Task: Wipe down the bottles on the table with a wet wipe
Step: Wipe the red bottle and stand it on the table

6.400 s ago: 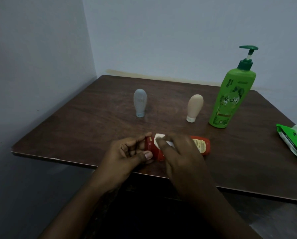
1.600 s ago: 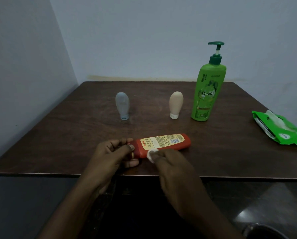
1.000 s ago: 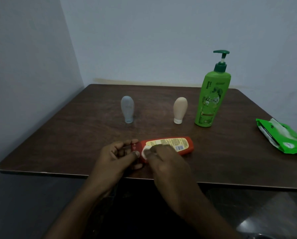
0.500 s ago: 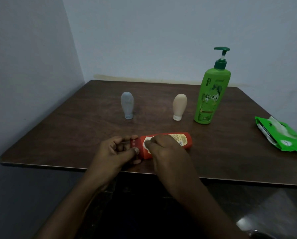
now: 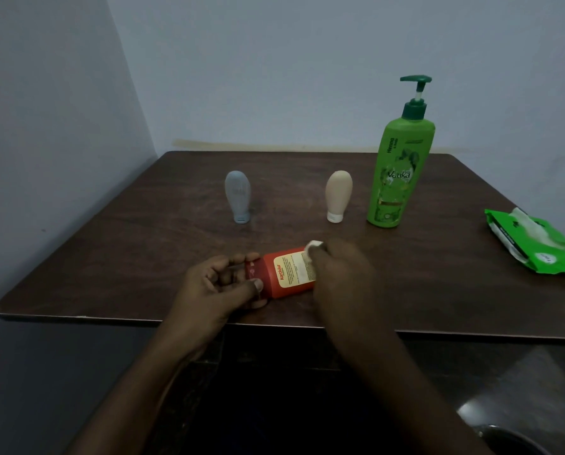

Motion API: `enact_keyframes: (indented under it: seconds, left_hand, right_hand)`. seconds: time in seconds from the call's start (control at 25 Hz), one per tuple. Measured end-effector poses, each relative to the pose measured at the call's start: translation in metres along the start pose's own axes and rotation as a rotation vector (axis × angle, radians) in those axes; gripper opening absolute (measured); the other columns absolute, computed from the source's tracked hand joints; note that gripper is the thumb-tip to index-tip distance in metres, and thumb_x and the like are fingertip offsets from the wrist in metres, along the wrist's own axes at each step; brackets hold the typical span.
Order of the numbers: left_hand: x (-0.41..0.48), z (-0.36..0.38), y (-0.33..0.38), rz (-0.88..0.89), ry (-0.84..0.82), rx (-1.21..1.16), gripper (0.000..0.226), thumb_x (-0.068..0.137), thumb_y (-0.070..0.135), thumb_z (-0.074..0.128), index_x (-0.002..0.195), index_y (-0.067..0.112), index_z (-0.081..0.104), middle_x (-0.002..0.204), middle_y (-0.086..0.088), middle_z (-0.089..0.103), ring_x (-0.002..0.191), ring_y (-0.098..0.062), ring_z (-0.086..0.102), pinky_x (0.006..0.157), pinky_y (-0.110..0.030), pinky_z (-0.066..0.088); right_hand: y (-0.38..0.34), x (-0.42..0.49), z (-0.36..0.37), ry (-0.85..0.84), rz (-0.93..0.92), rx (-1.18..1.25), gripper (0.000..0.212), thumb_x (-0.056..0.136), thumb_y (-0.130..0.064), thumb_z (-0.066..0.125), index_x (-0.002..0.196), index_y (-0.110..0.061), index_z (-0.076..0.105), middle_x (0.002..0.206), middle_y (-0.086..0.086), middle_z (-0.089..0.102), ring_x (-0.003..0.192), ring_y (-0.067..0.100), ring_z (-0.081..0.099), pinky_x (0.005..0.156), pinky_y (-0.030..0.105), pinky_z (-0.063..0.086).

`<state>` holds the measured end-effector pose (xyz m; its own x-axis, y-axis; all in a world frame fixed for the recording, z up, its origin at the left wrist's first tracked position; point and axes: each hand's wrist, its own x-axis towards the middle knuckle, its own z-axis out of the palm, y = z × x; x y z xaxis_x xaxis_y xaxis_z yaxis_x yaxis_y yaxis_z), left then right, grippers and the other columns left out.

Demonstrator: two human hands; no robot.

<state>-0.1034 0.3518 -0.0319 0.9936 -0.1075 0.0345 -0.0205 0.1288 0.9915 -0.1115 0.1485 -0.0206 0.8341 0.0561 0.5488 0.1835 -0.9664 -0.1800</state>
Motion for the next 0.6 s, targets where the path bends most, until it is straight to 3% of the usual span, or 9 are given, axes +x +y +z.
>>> enact_keyframes:
  seconds: [0.16,0.44,0.6]
  left_hand:
    - [-0.003,0.003,0.001,0.001,0.001,-0.016,0.039,0.086,-0.012,0.069,0.12,0.007,0.071,0.107,-0.02,0.078,0.098,-0.034,0.076,0.081,-0.044,0.065]
    - [-0.002,0.003,0.002,-0.002,0.001,0.04,0.039,0.088,-0.008,0.071,0.121,0.013,0.07,0.109,-0.009,0.079,0.103,-0.027,0.077,0.082,-0.041,0.065]
    - [-0.002,0.005,0.002,0.018,0.018,0.068,0.041,0.088,-0.007,0.072,0.121,0.015,0.071,0.11,-0.007,0.079,0.101,-0.027,0.077,0.085,-0.044,0.063]
  right_hand:
    - [-0.03,-0.013,-0.003,-0.029,-0.219,0.164,0.04,0.074,-0.007,0.074,0.114,-0.009,0.07,0.106,0.007,0.069,0.1,0.024,0.063,0.08,0.036,0.055]
    - [0.044,0.014,-0.01,-0.112,0.126,-0.047,0.032,0.082,-0.01,0.066,0.113,-0.013,0.07,0.104,0.008,0.066,0.096,0.027,0.059,0.076,0.035,0.047]
    - [-0.003,0.003,-0.008,-0.051,-0.019,-0.01,0.033,0.064,-0.012,0.082,0.096,-0.013,0.074,0.089,0.004,0.068,0.082,0.022,0.064,0.064,0.03,0.052]
